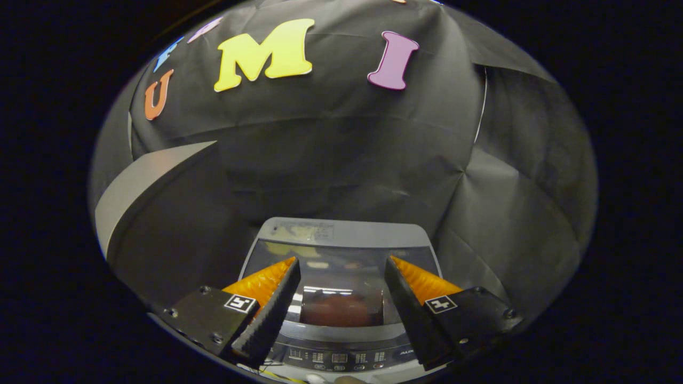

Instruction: Put the clothes into the washing machine and then close the washing machine lid.

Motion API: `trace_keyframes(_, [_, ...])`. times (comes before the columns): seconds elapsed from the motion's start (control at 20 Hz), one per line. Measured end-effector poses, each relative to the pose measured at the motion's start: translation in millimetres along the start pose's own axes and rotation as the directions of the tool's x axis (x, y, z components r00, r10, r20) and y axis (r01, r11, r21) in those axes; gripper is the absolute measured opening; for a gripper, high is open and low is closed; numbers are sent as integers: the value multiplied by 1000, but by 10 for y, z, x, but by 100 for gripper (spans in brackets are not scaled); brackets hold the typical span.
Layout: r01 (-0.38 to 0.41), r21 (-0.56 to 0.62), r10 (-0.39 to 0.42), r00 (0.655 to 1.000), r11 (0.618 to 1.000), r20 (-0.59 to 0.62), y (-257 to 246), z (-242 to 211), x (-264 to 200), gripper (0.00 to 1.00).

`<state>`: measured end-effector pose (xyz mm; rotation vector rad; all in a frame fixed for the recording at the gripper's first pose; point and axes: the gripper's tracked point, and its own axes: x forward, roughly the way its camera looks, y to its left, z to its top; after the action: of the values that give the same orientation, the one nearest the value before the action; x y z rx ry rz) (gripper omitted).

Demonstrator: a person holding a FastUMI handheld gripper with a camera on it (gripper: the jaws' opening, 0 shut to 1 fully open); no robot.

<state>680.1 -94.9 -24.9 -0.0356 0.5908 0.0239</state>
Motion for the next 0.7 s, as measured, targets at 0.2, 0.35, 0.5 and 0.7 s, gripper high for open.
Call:
trace_keyframes(0.2, [8,-1,-8,1000,1000,-8,-6,-6,-2,100])
trace_keyframes(0.35, [7,7,-7,1000,1000,-14,1,-3,-14,100])
trace_keyframes(0.5, [3,6,-2,1000,1000,-11,13,-7,-30,100])
trace_keyframes(0.7, [-3,10,3,1000,1000,15,23,30,-58,100])
